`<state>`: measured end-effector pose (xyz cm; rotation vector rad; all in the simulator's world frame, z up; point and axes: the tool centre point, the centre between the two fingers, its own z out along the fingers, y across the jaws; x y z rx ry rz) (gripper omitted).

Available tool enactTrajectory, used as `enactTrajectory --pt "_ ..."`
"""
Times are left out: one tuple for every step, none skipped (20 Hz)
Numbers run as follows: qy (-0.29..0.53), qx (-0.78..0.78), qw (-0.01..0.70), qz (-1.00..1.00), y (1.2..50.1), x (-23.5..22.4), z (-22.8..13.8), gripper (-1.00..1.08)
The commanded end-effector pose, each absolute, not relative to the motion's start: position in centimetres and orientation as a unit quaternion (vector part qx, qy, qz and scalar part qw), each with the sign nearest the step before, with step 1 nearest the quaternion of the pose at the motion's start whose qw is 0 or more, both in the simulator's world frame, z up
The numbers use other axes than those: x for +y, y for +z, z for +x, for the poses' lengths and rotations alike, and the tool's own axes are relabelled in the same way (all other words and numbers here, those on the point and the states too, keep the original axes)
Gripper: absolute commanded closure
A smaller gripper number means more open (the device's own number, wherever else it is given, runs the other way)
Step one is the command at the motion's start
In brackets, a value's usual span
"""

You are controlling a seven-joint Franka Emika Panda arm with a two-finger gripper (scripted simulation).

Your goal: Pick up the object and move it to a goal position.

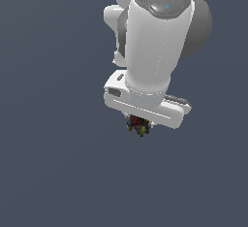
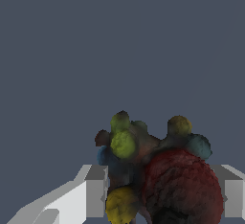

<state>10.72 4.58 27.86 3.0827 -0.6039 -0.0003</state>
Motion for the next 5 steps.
enactTrajectory --pt "0.0 -0.192 0.0 0.981 28.39 4.56 10.93 1.08" --pt "0.0 -0.192 0.0 0.981 28.49 4.56 10.97 1.08" --pt "0.0 -0.192 0.0 0.981 28.56 4.56 11.0 1.08" --pt "0.0 -0.192 0.0 0.981 28.6 4.55 11.02 1.08" --pt "0.0 -0.192 0.0 0.981 28.61 4.55 11.03 1.08"
